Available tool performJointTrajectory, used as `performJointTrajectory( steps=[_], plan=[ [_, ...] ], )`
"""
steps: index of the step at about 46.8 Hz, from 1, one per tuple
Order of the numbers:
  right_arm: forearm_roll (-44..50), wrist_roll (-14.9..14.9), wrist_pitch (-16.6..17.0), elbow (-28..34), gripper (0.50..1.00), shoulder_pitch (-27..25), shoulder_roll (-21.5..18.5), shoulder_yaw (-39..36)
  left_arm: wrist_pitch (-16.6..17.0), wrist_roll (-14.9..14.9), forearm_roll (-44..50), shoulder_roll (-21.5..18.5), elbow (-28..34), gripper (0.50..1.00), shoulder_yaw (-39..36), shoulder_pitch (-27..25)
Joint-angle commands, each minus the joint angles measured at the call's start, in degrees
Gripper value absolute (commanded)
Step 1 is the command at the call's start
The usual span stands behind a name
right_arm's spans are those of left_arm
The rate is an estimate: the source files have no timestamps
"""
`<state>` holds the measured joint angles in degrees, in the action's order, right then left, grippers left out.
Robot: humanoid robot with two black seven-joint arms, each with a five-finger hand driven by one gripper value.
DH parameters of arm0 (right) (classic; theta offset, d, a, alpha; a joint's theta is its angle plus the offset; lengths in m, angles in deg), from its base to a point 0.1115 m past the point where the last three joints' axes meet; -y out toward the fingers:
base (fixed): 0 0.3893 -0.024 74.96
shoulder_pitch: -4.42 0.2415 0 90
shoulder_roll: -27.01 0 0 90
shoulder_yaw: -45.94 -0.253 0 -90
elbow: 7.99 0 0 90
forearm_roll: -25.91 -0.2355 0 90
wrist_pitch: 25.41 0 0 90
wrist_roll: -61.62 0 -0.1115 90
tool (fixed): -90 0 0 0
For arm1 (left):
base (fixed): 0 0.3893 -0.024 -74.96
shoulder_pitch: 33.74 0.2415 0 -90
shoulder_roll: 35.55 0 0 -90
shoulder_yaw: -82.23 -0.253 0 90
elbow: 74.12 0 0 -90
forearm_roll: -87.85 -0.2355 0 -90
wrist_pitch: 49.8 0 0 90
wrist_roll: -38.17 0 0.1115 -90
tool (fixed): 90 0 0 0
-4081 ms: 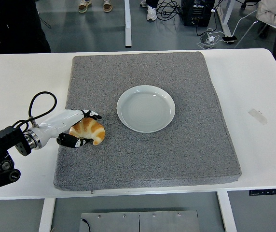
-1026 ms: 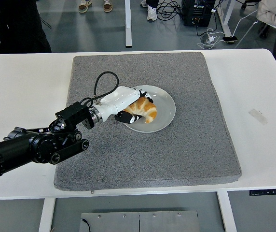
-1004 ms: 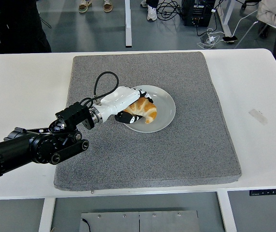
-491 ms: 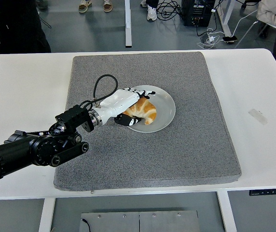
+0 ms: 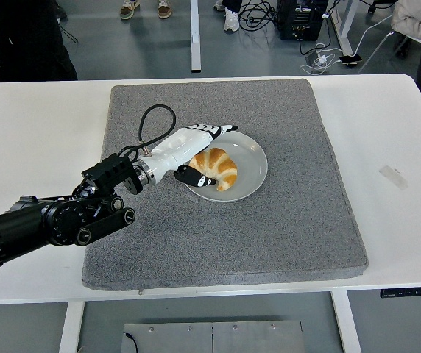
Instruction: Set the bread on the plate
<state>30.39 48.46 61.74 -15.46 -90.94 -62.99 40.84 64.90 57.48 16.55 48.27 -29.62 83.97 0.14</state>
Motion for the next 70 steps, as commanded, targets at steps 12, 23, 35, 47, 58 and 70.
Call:
performJointTrajectory(
  steps=[12, 23, 35, 47, 58, 70],
  plan=[
    [0.0, 0.1, 0.0, 0.0, 1.0, 0.0, 0.0, 0.0, -3.7, 3.7, 6.9, -3.5, 5.1, 0.948, 0.0, -2.1],
    [0.0, 0.0, 0.0, 0.0, 1.0, 0.0, 0.0, 0.0, -5.2, 7.6, 13.3, -6.9, 6.2, 0.946, 3.3, -2.1],
    [0.0, 0.0, 0.0, 0.0, 1.0, 0.0, 0.0, 0.0, -14.9, 7.3, 26.1, -12.8, 8.6, 0.948, 15.7, -1.2],
    [0.0, 0.1, 0.0, 0.0, 1.0, 0.0, 0.0, 0.0, -14.9, 7.4, 32.0, -14.2, 8.6, 0.948, 23.7, 3.8],
    [0.0, 0.1, 0.0, 0.0, 1.0, 0.0, 0.0, 0.0, -15.2, 7.6, 40.3, -14.0, 8.5, 0.949, 32.8, 8.4],
    [0.0, 0.0, 0.0, 0.0, 1.0, 0.0, 0.0, 0.0, -17.9, 7.4, 49.2, -14.0, 7.7, 0.949, 39.6, 10.2]
  ],
)
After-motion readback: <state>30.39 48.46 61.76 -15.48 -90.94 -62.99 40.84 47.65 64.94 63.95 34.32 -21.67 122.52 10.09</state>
